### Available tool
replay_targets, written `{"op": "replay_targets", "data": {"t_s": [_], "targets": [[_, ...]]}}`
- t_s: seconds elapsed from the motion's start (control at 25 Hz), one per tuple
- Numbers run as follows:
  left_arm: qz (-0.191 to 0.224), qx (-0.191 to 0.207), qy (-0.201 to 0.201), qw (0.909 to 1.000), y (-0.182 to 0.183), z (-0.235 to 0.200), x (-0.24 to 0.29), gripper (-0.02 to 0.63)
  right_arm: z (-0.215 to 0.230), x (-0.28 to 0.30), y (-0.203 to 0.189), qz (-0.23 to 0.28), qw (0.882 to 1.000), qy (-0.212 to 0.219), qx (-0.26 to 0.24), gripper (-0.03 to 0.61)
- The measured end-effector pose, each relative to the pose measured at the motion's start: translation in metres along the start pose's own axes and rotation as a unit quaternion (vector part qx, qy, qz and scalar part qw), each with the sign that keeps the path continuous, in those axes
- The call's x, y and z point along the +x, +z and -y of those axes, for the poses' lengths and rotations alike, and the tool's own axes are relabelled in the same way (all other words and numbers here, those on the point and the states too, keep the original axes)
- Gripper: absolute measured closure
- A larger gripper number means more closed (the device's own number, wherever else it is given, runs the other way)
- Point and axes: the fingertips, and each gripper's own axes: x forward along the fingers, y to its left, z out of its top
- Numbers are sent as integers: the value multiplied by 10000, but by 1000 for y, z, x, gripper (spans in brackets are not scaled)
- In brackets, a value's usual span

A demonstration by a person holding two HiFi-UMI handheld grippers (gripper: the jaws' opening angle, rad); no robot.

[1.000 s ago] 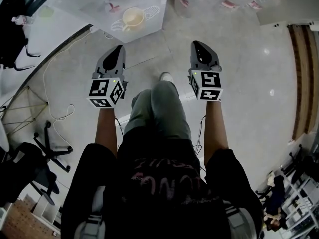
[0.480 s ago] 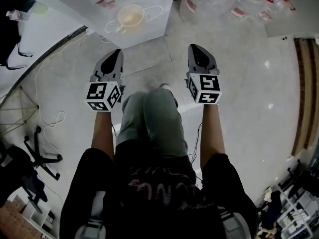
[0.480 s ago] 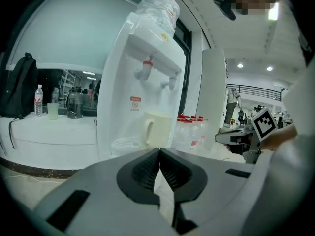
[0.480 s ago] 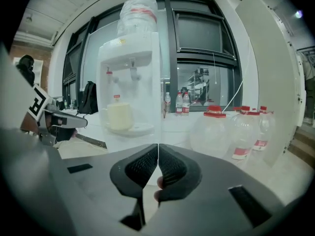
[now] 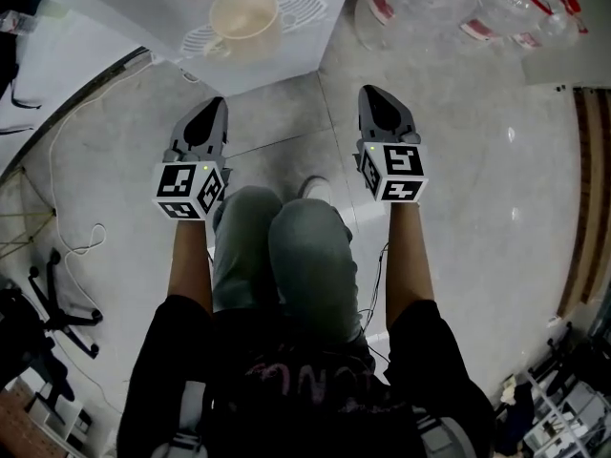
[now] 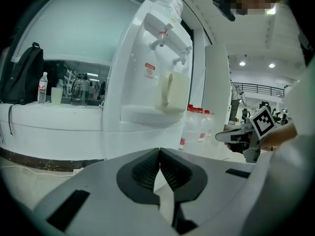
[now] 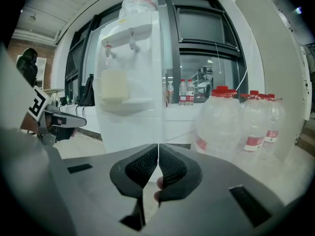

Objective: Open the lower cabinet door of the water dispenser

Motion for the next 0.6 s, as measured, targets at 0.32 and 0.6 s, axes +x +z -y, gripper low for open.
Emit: {"op": "replay_targets", "data": {"t_s": [0.32, 0.6], "targets": [[58, 213, -32, 9998, -42, -20, 36, 601, 12, 50, -42, 93, 10000, 20, -25, 560], [-13, 329, -94, 9994, -63, -26, 58, 601, 17, 91, -62, 102, 9996, 256, 77, 546]]}}
